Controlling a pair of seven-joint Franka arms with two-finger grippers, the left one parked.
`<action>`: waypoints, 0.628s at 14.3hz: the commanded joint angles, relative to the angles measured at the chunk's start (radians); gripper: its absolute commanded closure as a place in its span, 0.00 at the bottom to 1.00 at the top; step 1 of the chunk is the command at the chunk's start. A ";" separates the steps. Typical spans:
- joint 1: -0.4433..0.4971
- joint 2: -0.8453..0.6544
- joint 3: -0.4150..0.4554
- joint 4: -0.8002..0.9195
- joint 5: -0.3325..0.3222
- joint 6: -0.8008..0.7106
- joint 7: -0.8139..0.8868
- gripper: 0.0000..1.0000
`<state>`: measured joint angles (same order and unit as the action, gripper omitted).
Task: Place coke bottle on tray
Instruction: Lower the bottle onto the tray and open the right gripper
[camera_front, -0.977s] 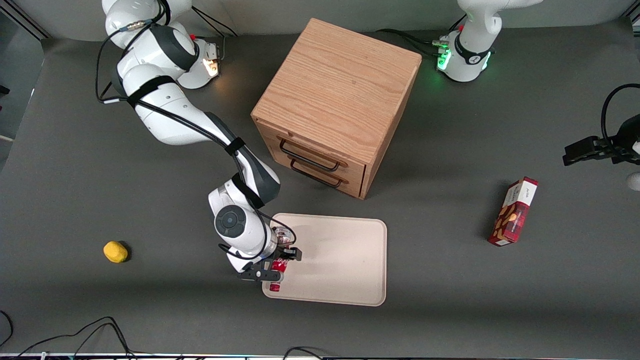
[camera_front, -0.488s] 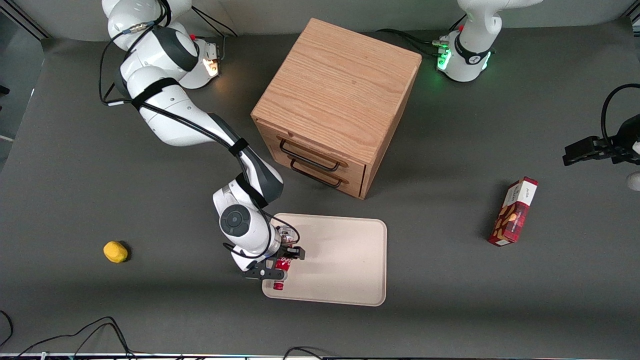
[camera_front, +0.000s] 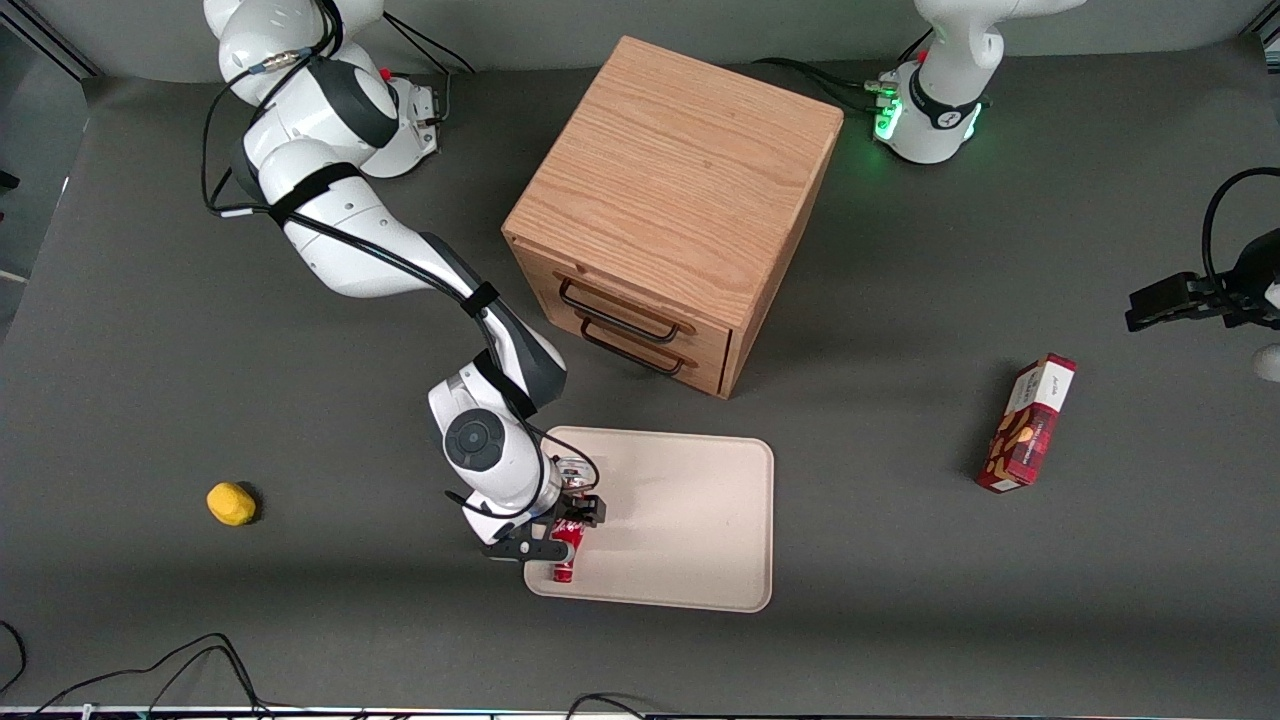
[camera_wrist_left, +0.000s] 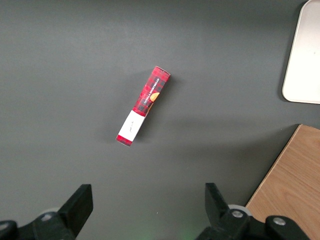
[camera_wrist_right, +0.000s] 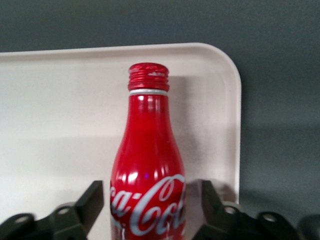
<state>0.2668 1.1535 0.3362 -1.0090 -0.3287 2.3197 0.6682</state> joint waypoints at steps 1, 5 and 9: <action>0.011 -0.012 -0.009 -0.011 -0.035 0.018 0.036 0.00; 0.002 -0.024 -0.008 -0.011 -0.033 0.018 0.034 0.00; -0.020 -0.095 0.000 -0.013 -0.026 -0.035 0.024 0.00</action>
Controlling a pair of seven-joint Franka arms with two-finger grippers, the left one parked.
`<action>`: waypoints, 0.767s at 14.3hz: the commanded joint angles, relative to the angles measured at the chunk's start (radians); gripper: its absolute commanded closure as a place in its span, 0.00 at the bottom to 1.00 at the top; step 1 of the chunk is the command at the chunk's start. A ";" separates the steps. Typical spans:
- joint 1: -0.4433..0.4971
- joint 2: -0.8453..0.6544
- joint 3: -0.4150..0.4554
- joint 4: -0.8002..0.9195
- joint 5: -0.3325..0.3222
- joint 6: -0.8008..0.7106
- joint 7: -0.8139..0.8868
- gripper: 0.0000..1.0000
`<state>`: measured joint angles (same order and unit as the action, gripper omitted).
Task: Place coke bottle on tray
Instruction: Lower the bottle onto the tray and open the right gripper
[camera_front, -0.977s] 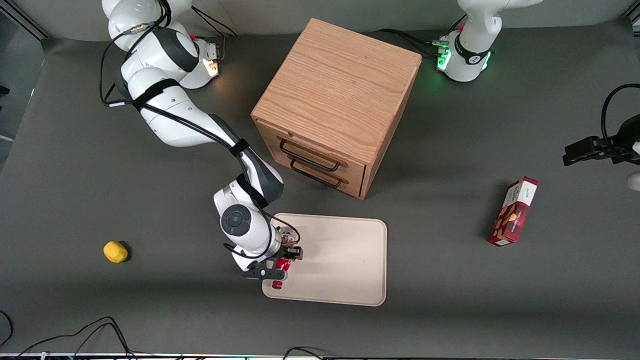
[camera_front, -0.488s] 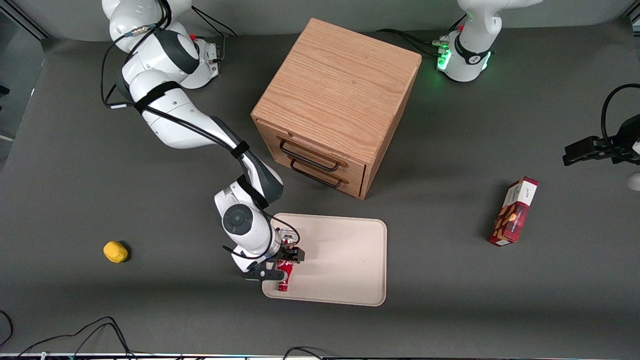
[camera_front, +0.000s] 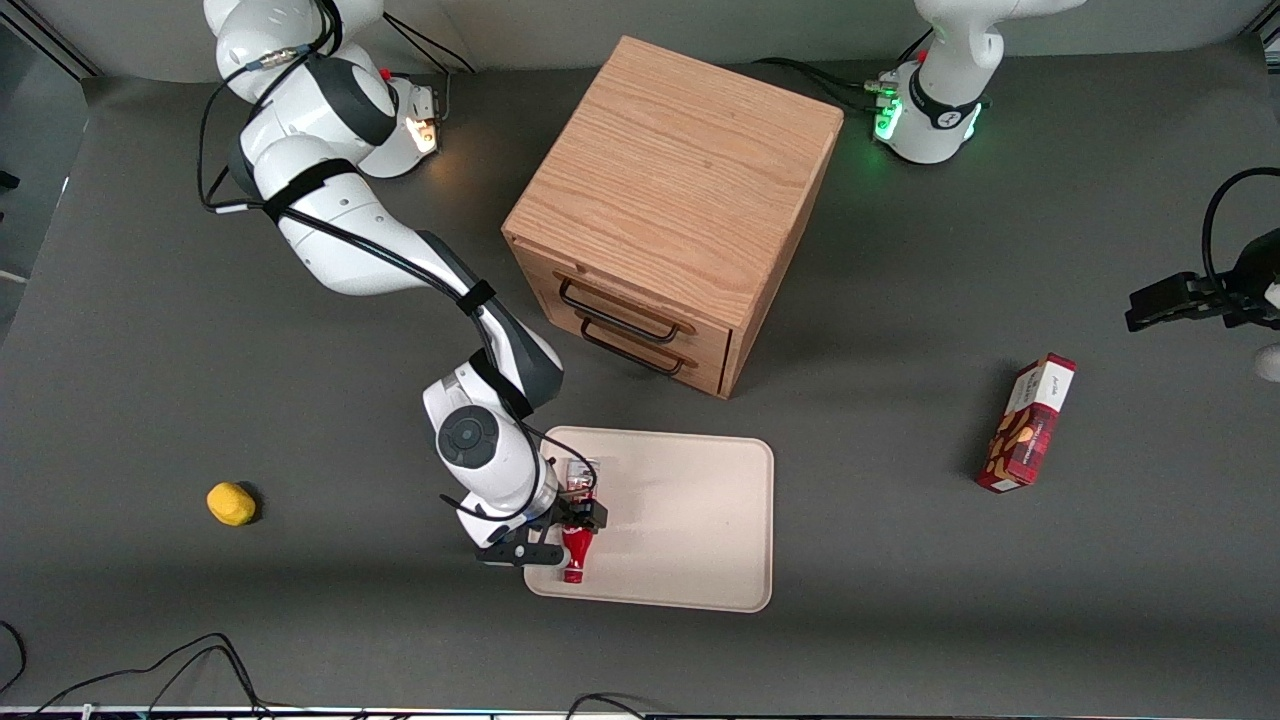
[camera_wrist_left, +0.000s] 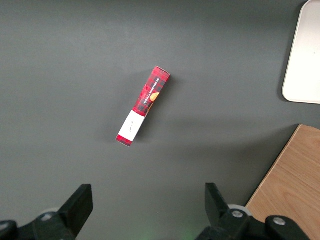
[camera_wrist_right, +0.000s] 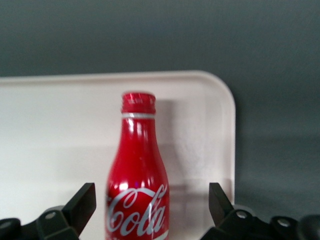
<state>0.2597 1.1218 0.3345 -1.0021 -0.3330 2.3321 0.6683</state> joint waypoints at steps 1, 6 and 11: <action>-0.023 -0.085 0.006 -0.018 -0.018 -0.087 0.021 0.00; -0.105 -0.282 0.003 -0.038 0.167 -0.302 0.021 0.00; -0.172 -0.601 -0.060 -0.295 0.186 -0.430 -0.079 0.00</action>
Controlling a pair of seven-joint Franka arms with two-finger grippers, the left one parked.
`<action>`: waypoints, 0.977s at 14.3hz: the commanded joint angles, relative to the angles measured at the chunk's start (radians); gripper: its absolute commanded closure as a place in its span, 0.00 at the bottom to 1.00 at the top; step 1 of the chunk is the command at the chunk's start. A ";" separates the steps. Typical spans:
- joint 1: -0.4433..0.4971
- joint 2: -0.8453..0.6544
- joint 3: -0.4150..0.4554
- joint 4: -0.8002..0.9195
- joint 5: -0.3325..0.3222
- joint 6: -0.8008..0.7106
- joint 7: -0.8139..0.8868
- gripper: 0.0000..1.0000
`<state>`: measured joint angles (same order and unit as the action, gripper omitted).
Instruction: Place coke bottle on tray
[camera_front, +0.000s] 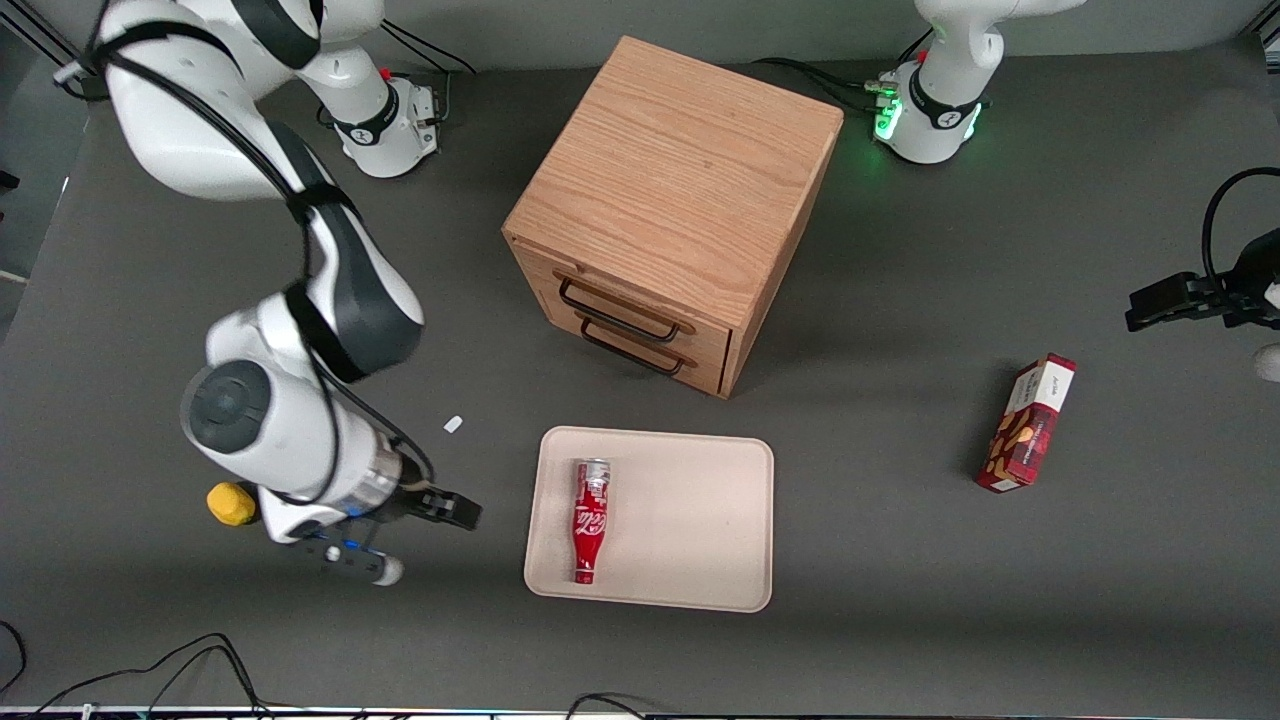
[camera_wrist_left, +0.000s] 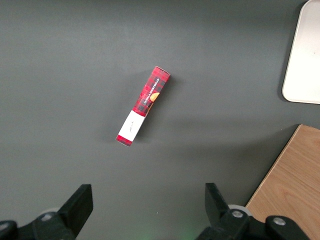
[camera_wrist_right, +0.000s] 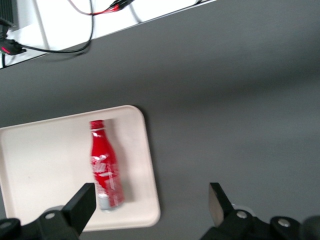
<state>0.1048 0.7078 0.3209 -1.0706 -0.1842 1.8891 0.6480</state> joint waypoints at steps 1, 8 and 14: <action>-0.033 -0.255 -0.078 -0.292 0.085 0.013 -0.117 0.00; -0.034 -0.706 -0.324 -0.704 0.206 -0.016 -0.404 0.00; -0.040 -0.932 -0.356 -0.779 0.204 -0.194 -0.499 0.00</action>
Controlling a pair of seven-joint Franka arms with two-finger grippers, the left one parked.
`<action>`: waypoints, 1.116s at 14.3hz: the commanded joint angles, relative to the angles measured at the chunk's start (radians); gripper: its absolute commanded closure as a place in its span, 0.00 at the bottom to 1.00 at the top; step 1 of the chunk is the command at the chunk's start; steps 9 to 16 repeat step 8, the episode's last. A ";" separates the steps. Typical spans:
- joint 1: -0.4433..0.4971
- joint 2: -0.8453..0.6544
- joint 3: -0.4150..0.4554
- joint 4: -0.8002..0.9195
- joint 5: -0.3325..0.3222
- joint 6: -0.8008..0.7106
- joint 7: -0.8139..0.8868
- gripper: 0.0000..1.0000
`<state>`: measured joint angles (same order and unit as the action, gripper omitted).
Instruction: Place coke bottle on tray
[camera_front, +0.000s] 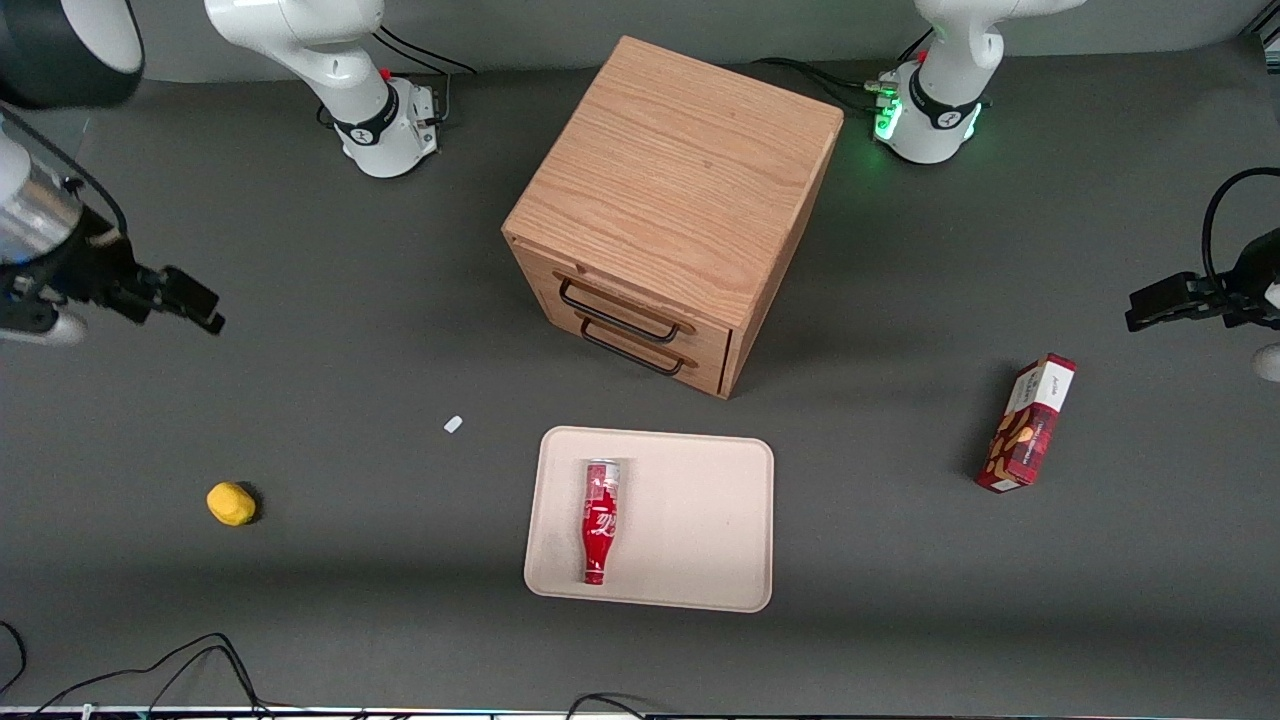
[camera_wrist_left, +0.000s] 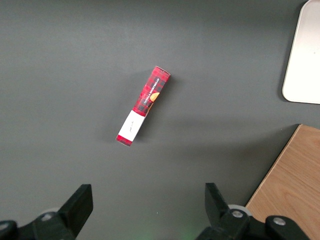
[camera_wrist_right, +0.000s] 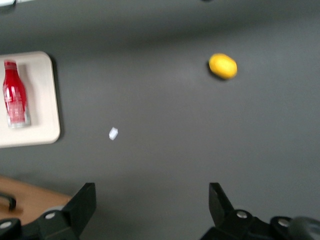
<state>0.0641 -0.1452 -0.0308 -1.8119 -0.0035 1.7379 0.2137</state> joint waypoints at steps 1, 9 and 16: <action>-0.001 -0.079 -0.006 -0.018 0.023 -0.081 -0.115 0.00; -0.004 -0.024 -0.004 0.072 0.022 -0.135 -0.033 0.00; -0.004 -0.024 -0.004 0.072 0.022 -0.135 -0.033 0.00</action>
